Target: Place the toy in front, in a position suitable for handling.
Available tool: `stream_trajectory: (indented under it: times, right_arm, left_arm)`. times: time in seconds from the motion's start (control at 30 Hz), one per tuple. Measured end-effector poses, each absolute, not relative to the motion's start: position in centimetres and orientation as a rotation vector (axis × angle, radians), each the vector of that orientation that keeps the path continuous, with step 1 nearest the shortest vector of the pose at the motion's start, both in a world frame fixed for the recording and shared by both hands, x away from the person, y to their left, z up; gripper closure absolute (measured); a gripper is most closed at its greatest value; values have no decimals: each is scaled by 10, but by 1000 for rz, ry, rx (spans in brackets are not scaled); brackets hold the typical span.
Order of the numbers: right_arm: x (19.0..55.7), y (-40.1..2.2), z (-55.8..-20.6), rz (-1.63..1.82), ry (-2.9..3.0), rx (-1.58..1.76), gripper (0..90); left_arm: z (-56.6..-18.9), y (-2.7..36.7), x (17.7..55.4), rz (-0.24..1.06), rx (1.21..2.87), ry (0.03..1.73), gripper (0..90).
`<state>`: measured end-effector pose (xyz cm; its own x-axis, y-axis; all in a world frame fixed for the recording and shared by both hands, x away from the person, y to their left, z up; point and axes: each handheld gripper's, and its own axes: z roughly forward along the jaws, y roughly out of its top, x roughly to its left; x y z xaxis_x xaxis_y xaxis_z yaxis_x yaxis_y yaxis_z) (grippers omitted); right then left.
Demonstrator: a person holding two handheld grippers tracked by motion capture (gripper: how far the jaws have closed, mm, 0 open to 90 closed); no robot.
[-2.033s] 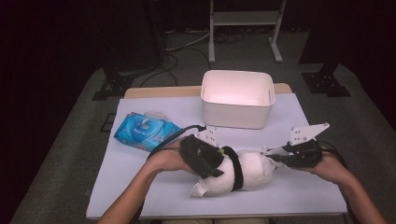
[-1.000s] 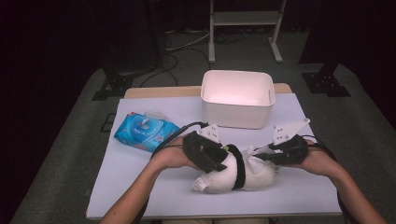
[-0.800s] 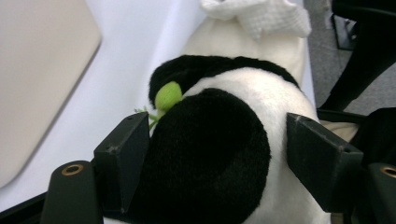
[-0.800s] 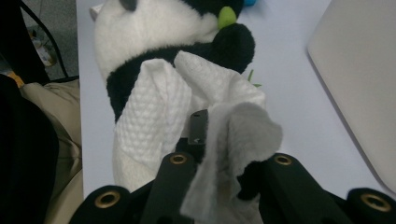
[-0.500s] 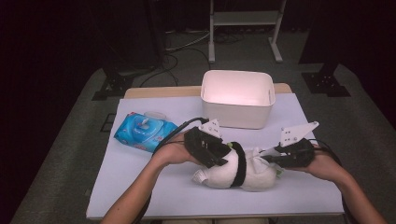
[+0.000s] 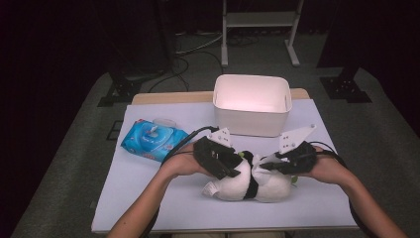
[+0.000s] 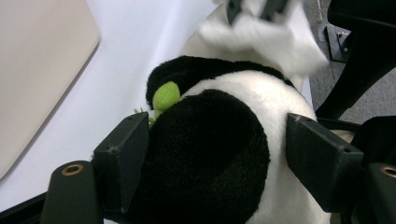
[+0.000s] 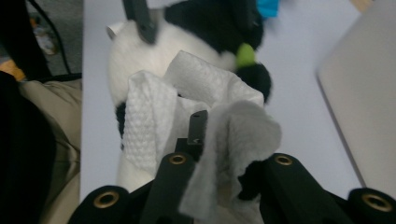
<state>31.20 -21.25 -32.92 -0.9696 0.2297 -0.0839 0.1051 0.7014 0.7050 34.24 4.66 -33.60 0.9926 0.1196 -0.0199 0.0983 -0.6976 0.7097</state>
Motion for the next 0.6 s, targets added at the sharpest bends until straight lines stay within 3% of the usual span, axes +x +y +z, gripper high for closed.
stream_trajectory:
  times: [0.2, 0.6]
  right_arm:
    - [314, -203, -328, 1055, 2756, 226, 781]
    - [318, -243, -331, 1069, 2711, 360, 782]
  left_arm:
    - [-337, 51, 345, 23, 2337, 170, 248]
    - [-337, 53, 347, 8, 2338, 171, 248]
